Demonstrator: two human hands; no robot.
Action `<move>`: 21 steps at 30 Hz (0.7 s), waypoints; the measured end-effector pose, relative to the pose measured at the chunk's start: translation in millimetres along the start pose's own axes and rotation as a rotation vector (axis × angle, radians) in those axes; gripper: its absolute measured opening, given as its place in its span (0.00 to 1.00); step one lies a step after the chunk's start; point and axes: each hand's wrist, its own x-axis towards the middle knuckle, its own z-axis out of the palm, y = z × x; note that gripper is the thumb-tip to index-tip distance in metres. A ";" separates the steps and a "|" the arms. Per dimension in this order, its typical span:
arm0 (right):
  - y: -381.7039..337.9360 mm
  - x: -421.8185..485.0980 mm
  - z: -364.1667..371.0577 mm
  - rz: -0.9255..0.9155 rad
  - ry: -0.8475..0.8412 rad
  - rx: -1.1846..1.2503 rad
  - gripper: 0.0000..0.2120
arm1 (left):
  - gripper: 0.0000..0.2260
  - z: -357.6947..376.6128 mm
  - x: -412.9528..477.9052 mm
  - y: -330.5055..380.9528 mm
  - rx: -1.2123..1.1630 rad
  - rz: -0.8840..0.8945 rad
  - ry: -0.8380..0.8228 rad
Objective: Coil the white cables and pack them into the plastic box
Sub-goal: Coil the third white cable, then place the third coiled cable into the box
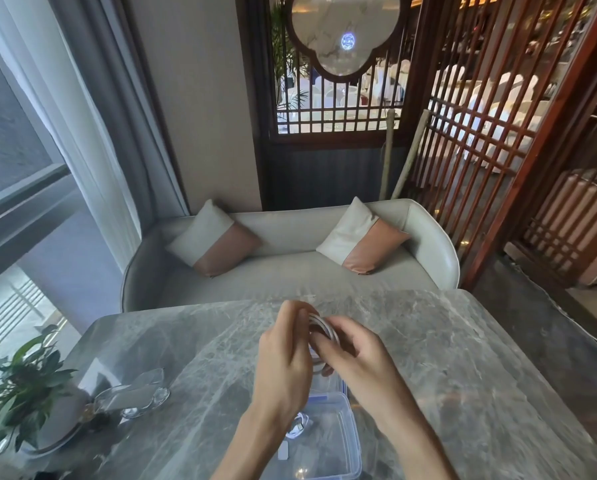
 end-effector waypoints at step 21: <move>6.8 5.3 4.7 -0.107 0.300 -0.344 0.05 | 0.10 4.5 8.2 -28.7 0.369 0.000 0.380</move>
